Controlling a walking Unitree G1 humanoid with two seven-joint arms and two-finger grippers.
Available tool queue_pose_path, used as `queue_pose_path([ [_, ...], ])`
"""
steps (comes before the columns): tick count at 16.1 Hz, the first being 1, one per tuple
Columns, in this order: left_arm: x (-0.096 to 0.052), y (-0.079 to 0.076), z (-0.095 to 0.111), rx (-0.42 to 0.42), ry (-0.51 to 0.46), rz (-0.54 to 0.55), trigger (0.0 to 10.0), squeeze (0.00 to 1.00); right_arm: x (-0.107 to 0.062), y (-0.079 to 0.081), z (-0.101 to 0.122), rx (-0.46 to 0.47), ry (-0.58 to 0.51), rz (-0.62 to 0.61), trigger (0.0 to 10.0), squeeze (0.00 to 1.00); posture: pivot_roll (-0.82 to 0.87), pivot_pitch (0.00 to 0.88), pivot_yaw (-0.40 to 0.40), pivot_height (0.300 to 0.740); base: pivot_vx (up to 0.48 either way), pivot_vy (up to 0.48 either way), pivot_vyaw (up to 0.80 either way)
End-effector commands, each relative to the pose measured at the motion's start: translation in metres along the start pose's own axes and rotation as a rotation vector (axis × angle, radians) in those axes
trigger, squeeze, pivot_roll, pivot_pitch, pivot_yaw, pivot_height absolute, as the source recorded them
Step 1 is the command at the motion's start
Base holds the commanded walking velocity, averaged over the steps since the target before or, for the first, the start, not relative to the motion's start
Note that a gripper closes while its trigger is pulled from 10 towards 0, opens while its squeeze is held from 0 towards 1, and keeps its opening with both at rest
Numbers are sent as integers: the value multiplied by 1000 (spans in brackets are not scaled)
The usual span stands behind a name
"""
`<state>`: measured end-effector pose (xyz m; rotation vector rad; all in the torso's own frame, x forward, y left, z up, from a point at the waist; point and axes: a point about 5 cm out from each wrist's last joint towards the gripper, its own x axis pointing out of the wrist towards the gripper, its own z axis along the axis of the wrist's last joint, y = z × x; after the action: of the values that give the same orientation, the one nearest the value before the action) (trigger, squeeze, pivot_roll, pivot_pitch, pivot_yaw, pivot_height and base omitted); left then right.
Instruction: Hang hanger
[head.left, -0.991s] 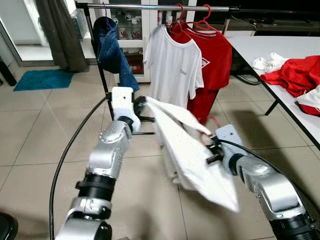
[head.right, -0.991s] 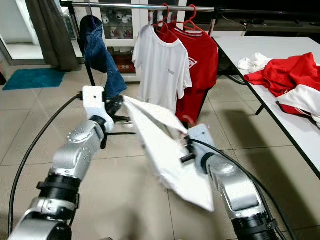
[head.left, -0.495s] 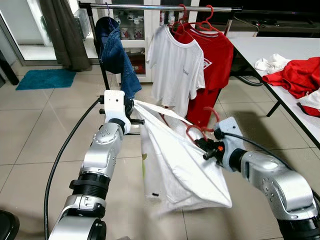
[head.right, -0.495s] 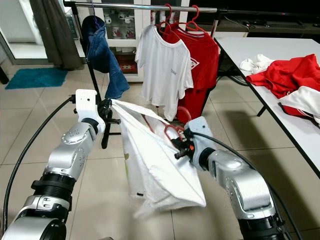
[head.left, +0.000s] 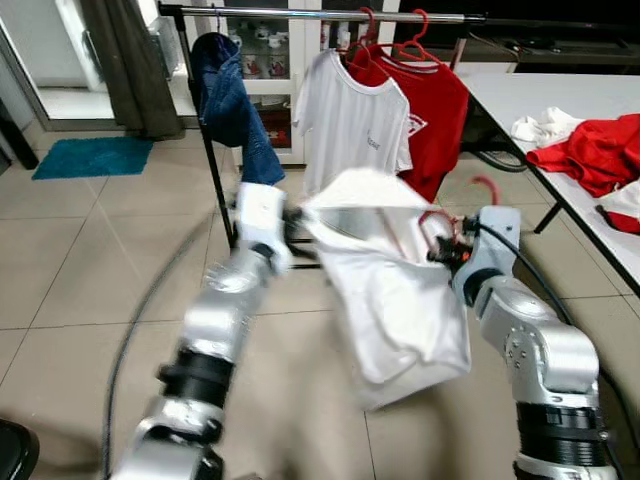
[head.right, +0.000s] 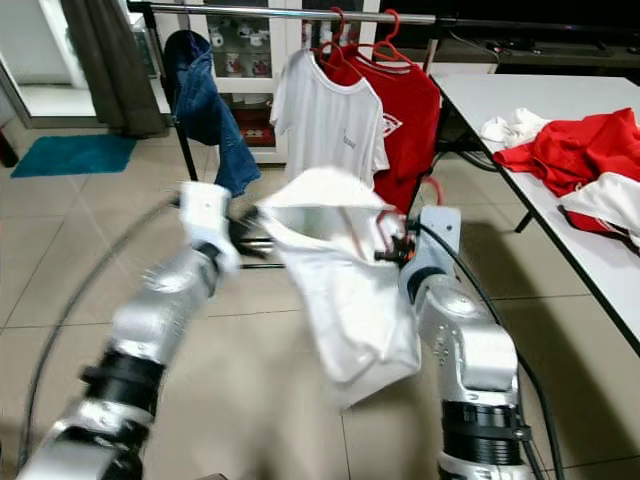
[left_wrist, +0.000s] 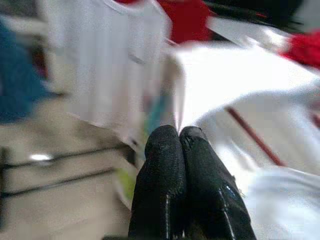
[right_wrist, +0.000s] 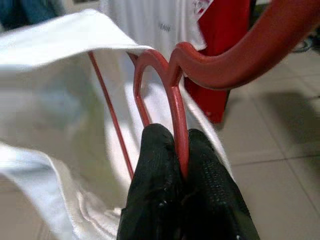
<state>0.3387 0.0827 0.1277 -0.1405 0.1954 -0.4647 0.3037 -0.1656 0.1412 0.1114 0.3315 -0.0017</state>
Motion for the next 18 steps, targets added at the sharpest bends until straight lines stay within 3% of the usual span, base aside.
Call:
queue_pose_path([
  [1,1,-12,-3,-23,25,-68,0,0,2,6,13,-22,-66,-13,10000,0,-171,0,-13,740,0,0,0],
  [4,4,-42,-7,-94,65,-219,0,0,2,33,16,-54,-104,95,10000,0,-171,0,-10,740,0,0,0],
  [6,4,-43,-5,-115,57,-232,0,0,2,36,17,-61,-116,111,10000,0,-172,0,-8,740,0,0,0],
  [8,4,-48,2,-181,30,-280,0,0,0,46,14,-119,-99,209,10000,0,-172,0,-7,740,0,0,0],
  [10,3,-50,11,-128,-27,-307,0,0,-5,59,-9,-318,8,355,10000,0,-172,0,-6,740,0,0,0],
  [11,3,-49,13,-107,-35,-303,0,0,-5,58,-15,-353,30,365,10000,0,-172,0,-6,740,0,0,0],
  [12,2,-43,16,-8,-28,-283,0,0,-6,55,-20,-380,51,371,10000,0,-172,0,-6,740,0,0,0],
  [14,0,-29,12,147,23,-252,0,0,-7,50,-22,-398,64,390,10000,0,-169,0,-6,740,0,0,0],
  [16,-3,-14,10,222,60,-207,0,0,-10,46,-27,-450,115,451,10000,0,-169,0,-6,740,0,0,0],
  [17,-6,-3,11,249,71,-184,0,0,-7,40,-17,-335,70,395,10000,0,-169,0,-6,740,0,0,0],
  [18,-7,-2,11,260,81,-190,0,0,-8,41,-13,-302,58,431,10000,0,-169,0,-6,740,0,0,0],
])
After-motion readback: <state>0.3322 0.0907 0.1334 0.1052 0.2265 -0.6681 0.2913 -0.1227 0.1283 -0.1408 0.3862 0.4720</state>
